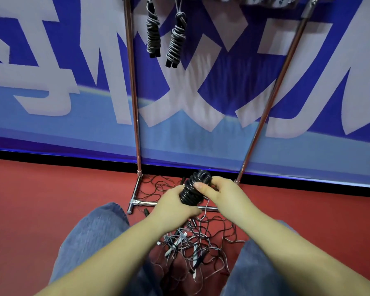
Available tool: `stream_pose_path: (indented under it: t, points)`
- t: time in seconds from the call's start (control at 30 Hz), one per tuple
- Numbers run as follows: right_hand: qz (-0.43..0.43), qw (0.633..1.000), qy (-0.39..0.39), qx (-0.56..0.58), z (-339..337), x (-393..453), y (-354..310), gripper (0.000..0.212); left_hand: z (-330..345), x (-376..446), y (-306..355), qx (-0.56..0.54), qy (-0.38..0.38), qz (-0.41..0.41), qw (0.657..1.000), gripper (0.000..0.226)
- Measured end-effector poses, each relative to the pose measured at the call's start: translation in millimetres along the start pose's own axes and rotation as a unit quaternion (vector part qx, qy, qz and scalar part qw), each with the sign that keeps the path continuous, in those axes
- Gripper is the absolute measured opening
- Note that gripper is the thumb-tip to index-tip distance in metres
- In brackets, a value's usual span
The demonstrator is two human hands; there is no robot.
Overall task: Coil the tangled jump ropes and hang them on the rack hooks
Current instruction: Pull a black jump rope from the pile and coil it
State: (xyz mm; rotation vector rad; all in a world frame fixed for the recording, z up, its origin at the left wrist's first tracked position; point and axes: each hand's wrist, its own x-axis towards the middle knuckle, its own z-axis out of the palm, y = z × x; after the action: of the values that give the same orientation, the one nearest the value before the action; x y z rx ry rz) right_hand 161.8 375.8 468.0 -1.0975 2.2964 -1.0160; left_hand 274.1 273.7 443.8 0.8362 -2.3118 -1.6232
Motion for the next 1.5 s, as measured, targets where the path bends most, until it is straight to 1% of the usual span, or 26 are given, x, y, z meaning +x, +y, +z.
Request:
stream_pose_path:
  t: [0.03, 0.1, 0.13, 0.17, 0.2, 0.23, 0.33, 0.4, 0.5, 0.53, 0.6, 0.67, 0.73, 0.8, 0.87, 0.93, 0.97, 1.07, 1.17, 1.2, 1.3, 1.37, 1.5]
  points:
    - [0.003, 1.0, 0.007, 0.019, 4, 7, 6, 0.03, 1, 9, -5, -0.002, 0.0, 0.01, 1.0, 0.037]
    - [0.008, 0.999, 0.024, 0.044, 12, 22, 16, 0.024, 2, 25, -16, 0.004, -0.004, 0.055, 0.998, 0.065]
    - [0.014, 0.998, 0.034, 0.051, 15, 29, 20, 0.022, 3, 34, -20, -0.001, -0.014, 0.077, 0.997, 0.076]
    - [0.021, 0.997, 0.048, 0.056, 18, 37, 24, 0.026, 4, 42, -23, -0.027, -0.036, 0.086, 0.995, 0.082]
    - [0.031, 0.996, 0.06, 0.056, 20, 45, 29, 0.03, 7, 52, -26, -0.064, -0.054, 0.086, 0.993, 0.081]
    - [0.042, 0.995, 0.068, 0.055, 24, 53, 34, 0.033, 8, 61, -28, -0.102, -0.064, 0.071, 0.99, 0.073]
    - [0.079, 0.993, 0.074, 0.052, 37, 73, 49, 0.041, 15, 89, -40, -0.217, -0.057, -0.027, 0.974, 0.05]
    - [0.104, 0.992, 0.062, 0.031, 50, 83, 60, 0.044, 22, 101, -47, -0.226, -0.033, -0.063, 0.971, 0.043]
    - [0.14, 0.989, 0.042, 0.005, 62, 98, 72, 0.043, 31, 110, -50, -0.161, -0.024, -0.077, 0.984, 0.026]
    - [0.152, 0.988, 0.04, 0.007, 64, 102, 75, 0.043, 34, 113, -50, -0.157, -0.023, -0.073, 0.985, 0.028]
    - [0.163, 0.985, 0.038, 0.029, 65, 107, 79, 0.039, 40, 116, -54, -0.163, -0.015, -0.054, 0.985, 0.038]
    - [0.154, 0.986, 0.035, 0.058, 67, 109, 79, 0.033, 45, 117, -57, -0.165, 0.006, -0.047, 0.985, 0.048]
    - [0.122, 0.989, 0.026, 0.083, 70, 108, 77, 0.033, 45, 119, -58, -0.173, 0.044, -0.064, 0.982, 0.057]
    - [0.095, 0.991, 0.024, 0.096, 70, 108, 74, 0.041, 40, 123, -57, -0.167, 0.096, -0.082, 0.978, 0.064]
    - [0.087, 0.989, 0.033, 0.115, 65, 108, 71, 0.047, 35, 128, -57, -0.17, 0.147, -0.075, 0.972, 0.054]
    - [0.099, 0.982, 0.043, 0.156, 57, 108, 68, 0.043, 32, 130, -57, -0.181, 0.171, -0.063, 0.967, 0.046]
    - [0.104, 0.977, 0.047, 0.181, 54, 107, 66, 0.039, 32, 130, -58, -0.184, 0.173, -0.059, 0.966, 0.045]
    - [0.105, 0.962, 0.064, 0.246, 52, 105, 61, 0.037, 35, 130, -58, -0.187, 0.168, -0.036, 0.967, 0.045]
    - [0.117, 0.948, 0.086, 0.282, 59, 102, 58, 0.016, 38, 129, -59, -0.212, 0.161, -0.028, 0.964, 0.042]
    - [0.121, 0.944, 0.091, 0.292, 61, 101, 56, 0.013, 38, 129, -60, -0.219, 0.161, -0.024, 0.962, 0.041]
    - [0.135, 0.932, 0.118, 0.314, 64, 101, 55, 0.019, 38, 129, -62, -0.238, 0.15, -0.019, 0.959, 0.045]
    - [0.137, 0.936, 0.133, 0.297, 65, 99, 53, 0.023, 40, 128, -63, -0.246, 0.138, -0.013, 0.959, 0.044]
    - [0.142, 0.945, 0.152, 0.254, 64, 97, 49, 0.025, 41, 125, -65, -0.2, 0.142, 0.008, 0.969, 0.043]
